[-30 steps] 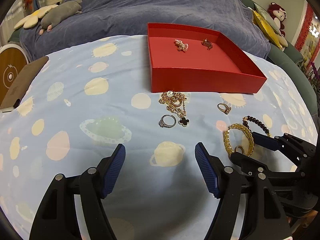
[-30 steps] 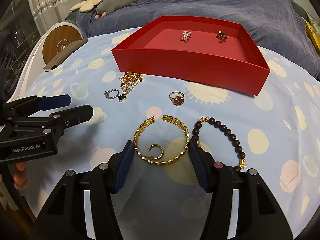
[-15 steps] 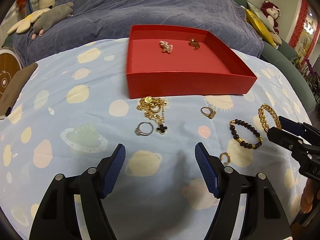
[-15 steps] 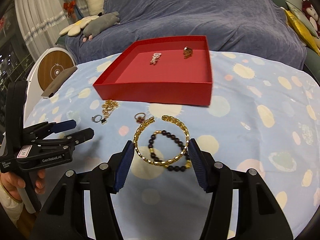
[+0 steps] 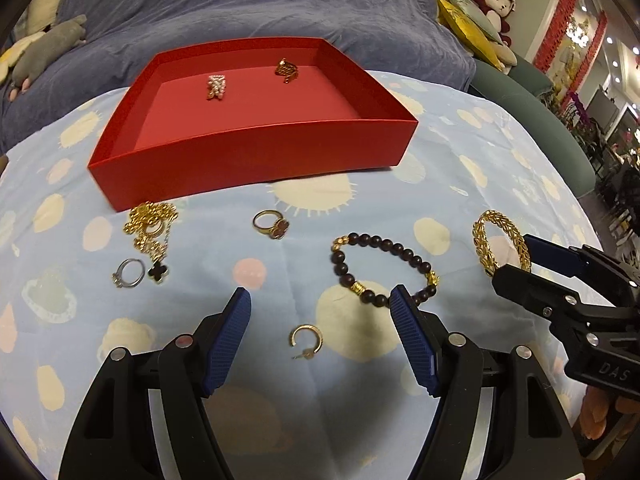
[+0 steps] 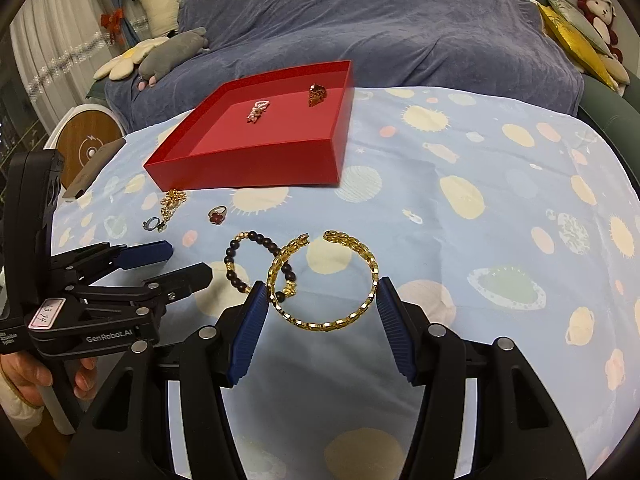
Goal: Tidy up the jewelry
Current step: 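Grasp the black bead bracelet with the left tool while the right tool grasps the gold chain bangle, then carry the bead bracelet and gold bangle into the red box and open both tools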
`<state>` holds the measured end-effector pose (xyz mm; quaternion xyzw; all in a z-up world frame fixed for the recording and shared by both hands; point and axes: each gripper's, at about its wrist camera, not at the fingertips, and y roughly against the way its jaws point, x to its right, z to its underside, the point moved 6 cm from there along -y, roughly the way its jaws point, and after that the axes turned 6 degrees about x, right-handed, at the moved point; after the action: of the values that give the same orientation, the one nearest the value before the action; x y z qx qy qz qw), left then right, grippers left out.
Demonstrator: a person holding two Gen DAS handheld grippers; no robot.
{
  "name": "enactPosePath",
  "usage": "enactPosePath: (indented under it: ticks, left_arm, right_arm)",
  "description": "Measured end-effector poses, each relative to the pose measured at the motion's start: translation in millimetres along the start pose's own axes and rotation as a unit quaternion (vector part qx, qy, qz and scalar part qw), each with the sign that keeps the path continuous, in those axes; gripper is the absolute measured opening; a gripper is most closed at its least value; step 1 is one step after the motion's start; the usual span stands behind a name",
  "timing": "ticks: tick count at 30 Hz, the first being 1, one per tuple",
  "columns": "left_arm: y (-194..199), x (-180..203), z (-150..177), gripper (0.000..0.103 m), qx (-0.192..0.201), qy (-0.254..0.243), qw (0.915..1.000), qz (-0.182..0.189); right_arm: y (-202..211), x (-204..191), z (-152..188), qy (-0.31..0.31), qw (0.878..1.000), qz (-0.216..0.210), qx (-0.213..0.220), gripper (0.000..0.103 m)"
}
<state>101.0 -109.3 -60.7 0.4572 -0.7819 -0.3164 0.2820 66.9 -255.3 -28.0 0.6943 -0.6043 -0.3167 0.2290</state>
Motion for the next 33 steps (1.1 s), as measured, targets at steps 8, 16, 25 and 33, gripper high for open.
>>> enactPosePath:
  ticks: [8, 16, 25, 33]
  left_arm:
    - [-22.2, 11.2, -4.6, 0.053, 0.004, -0.036, 0.9985, -0.041]
    - [-19.3, 14.3, -0.7, 0.006, 0.019, -0.085, 0.9941, -0.064]
    - [10.2, 5.9, -9.7, 0.005, 0.025, -0.046, 0.9985, -0.017]
    - [52.5, -29.8, -74.0, 0.005, 0.077, 0.0, 0.997, -0.011]
  right_arm:
    - [5.2, 2.6, 5.7, -0.001, 1.0, -0.005, 0.0, 0.054]
    - [5.6, -8.1, 3.0, 0.006, 1.0, -0.012, 0.002, 0.054]
    - [9.5, -26.8, -16.3, 0.01, 0.999, -0.025, 0.018, 0.054]
    - [-9.7, -37.7, -94.0, 0.011, 0.998, -0.033, 0.051, 0.054]
